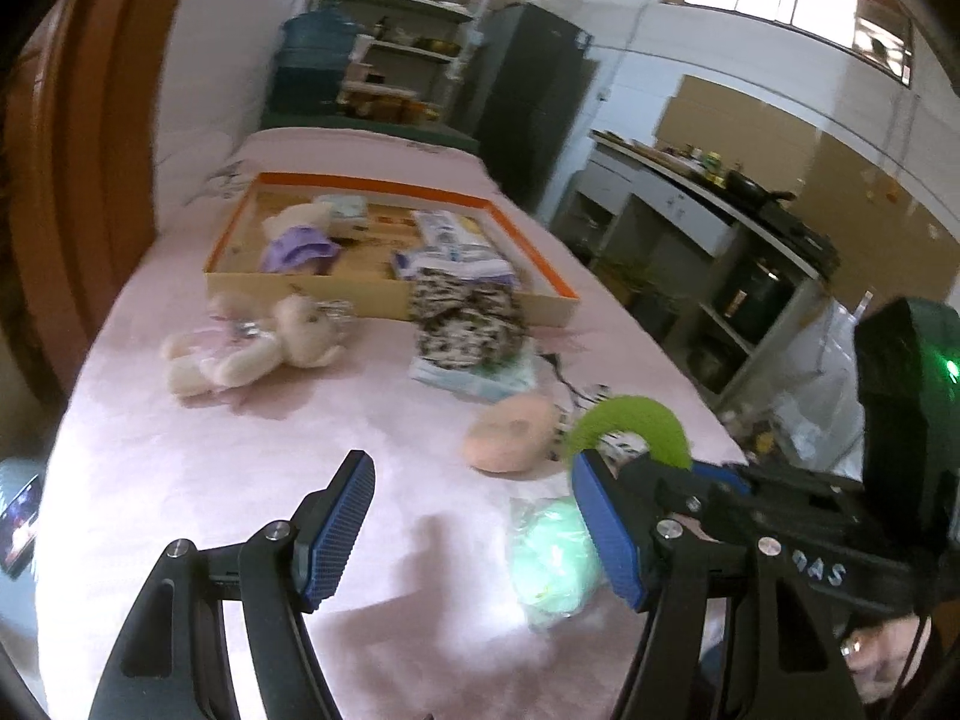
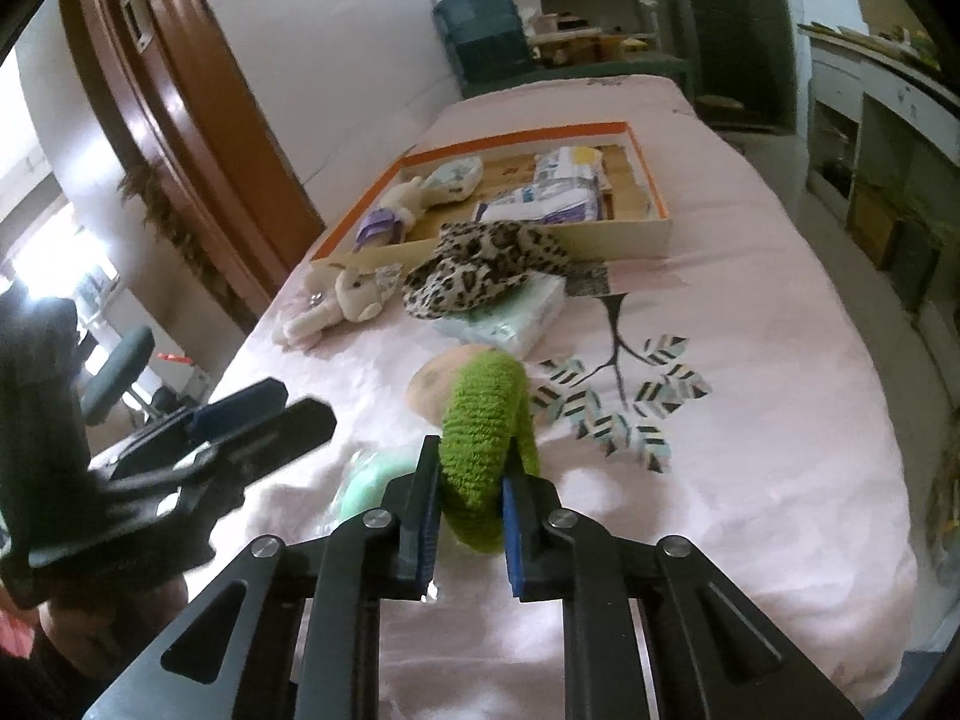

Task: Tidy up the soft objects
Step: 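Close the left tool on the mint-green ball in its clear bag, then carry the bagged ball with the left tool while the right tool carries the green ring over the box, then open the left tool to drop the bagged ball while the right tool releases the ring into the box, then withdraw both open tools toward the small teddy bear and leopard scrunchie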

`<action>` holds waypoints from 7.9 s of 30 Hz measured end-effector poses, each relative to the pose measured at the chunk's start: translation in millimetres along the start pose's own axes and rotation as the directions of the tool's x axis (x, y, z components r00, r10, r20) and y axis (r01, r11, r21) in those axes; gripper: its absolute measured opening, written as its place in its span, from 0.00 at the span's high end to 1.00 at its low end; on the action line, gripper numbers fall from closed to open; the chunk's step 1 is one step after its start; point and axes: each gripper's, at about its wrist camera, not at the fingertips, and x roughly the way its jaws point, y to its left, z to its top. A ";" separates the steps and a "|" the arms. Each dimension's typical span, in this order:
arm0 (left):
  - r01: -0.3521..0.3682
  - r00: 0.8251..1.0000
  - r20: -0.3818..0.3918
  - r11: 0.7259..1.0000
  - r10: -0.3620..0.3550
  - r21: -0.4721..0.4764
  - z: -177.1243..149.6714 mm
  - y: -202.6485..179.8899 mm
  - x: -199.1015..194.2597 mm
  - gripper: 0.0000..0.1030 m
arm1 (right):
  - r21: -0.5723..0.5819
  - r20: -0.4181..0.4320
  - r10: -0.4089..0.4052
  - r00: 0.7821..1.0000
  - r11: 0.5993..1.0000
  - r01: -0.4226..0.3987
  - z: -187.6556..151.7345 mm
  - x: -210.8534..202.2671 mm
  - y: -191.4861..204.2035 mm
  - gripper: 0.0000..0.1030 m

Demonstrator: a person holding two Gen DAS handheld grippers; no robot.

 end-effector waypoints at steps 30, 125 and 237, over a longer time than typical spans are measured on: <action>0.080 0.987 -0.145 0.993 -0.067 0.088 -27.2 -28.0 51.5 0.56 | 0.074 0.005 -0.049 0.999 0.996 0.048 -5.6 -2.4 -28.8 0.83; -0.089 0.991 0.098 0.995 0.093 -0.041 132.0 25.2 58.9 0.60 | -0.076 0.113 0.017 0.993 0.997 -0.008 144.5 54.5 -15.4 0.85; -0.110 0.992 0.069 0.994 0.110 -0.003 166.8 29.5 113.2 0.42 | 0.067 0.151 0.014 0.988 0.997 -0.024 198.0 91.1 -58.5 0.28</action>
